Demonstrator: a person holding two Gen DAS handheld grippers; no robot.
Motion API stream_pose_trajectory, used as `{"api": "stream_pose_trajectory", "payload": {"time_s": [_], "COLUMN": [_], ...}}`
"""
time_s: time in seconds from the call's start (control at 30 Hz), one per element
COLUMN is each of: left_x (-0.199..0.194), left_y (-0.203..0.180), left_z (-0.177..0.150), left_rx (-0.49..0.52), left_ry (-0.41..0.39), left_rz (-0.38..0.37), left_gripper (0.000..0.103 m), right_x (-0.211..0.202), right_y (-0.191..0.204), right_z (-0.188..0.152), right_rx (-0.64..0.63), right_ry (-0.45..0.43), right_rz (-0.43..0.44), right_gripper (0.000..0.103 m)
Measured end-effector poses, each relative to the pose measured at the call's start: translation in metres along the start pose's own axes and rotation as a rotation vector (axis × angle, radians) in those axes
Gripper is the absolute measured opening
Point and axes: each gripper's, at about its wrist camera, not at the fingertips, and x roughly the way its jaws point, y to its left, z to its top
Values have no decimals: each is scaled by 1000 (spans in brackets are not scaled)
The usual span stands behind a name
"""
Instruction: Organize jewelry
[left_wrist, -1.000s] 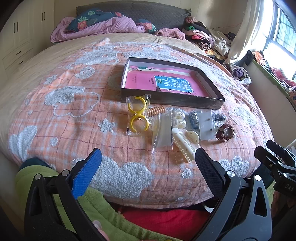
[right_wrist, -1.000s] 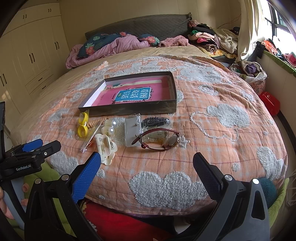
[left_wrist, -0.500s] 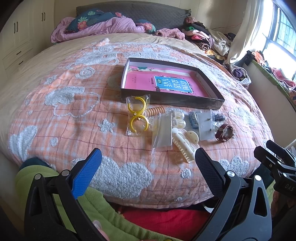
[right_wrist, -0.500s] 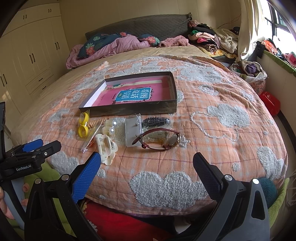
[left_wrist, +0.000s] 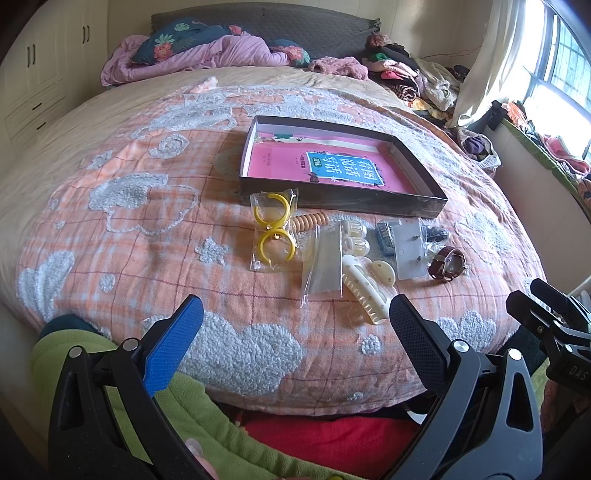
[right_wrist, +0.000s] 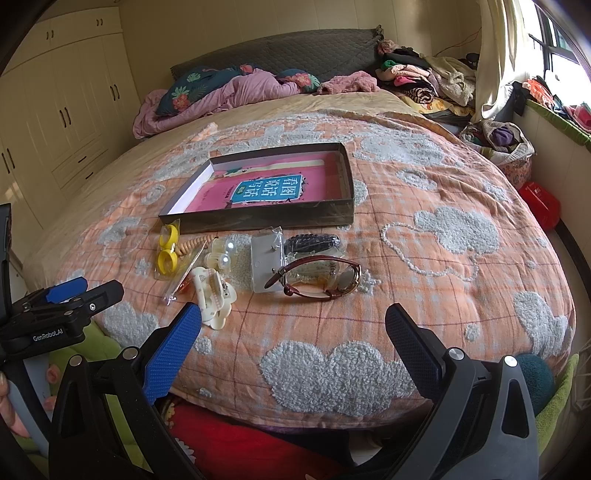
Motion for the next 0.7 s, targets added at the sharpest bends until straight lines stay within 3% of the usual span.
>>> {"api": "stream_pose_trajectory", "payload": {"time_s": [0.7], "left_x": [1], "left_y": [0], "left_z": [0], "left_rx": [4], "left_ry": [6], "left_rz": [-5], "left_gripper": [94], "right_x": [0], "right_y": [-1], "right_z": [1], "right_rx": [-5], "right_ry": [-5], "right_rz": [1], "right_gripper": [99]}}
